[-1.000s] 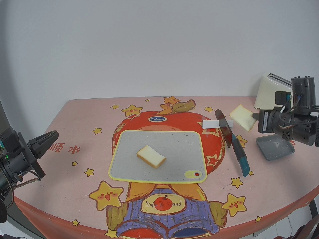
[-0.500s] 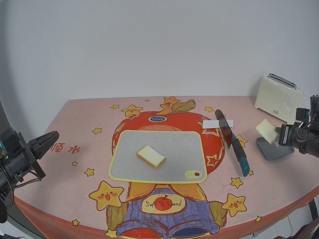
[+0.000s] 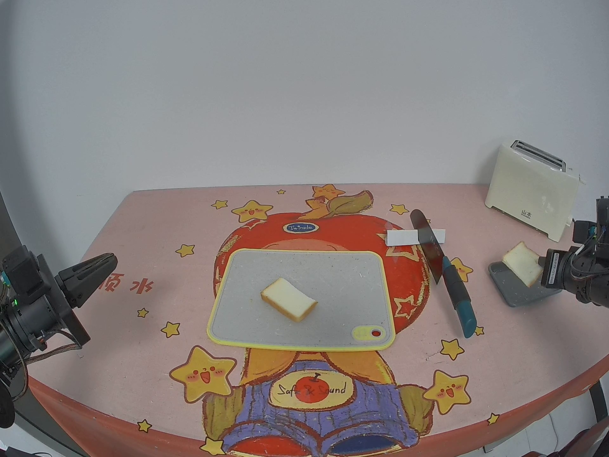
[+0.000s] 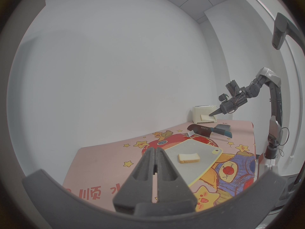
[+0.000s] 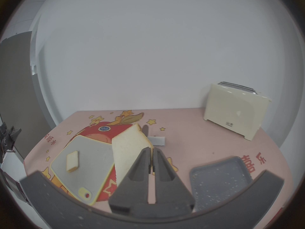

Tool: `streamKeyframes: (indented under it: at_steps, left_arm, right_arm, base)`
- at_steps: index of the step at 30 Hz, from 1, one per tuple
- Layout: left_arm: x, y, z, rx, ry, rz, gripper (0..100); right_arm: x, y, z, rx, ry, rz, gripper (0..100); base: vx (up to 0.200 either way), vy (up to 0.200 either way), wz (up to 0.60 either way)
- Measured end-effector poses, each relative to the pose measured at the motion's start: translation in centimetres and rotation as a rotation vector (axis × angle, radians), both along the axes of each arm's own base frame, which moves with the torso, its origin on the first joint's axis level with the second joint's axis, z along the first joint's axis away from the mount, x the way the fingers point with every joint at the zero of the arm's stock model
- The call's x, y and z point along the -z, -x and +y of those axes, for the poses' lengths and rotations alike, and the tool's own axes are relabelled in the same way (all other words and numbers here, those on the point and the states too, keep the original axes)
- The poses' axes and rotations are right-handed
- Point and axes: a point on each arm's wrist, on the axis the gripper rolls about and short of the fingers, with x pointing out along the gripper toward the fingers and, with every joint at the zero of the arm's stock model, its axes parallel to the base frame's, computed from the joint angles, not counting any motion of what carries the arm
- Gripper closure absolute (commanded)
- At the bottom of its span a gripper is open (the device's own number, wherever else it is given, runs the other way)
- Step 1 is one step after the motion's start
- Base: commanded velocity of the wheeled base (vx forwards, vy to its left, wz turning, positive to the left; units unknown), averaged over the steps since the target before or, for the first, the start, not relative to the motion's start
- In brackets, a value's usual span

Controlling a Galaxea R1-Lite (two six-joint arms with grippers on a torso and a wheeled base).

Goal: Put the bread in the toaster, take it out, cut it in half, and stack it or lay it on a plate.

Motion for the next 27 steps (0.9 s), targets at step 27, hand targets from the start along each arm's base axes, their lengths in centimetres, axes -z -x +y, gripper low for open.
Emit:
streamKeyframes:
  at_steps: [27]
  left_arm:
    - [0.1,0.1,0.0,0.003,-0.001,0.005,100]
  right_arm:
    - [3.1,-2.4,-0.4,0.068,-0.034,0.127,100]
  base:
    - [0.000,0.000,0.00]
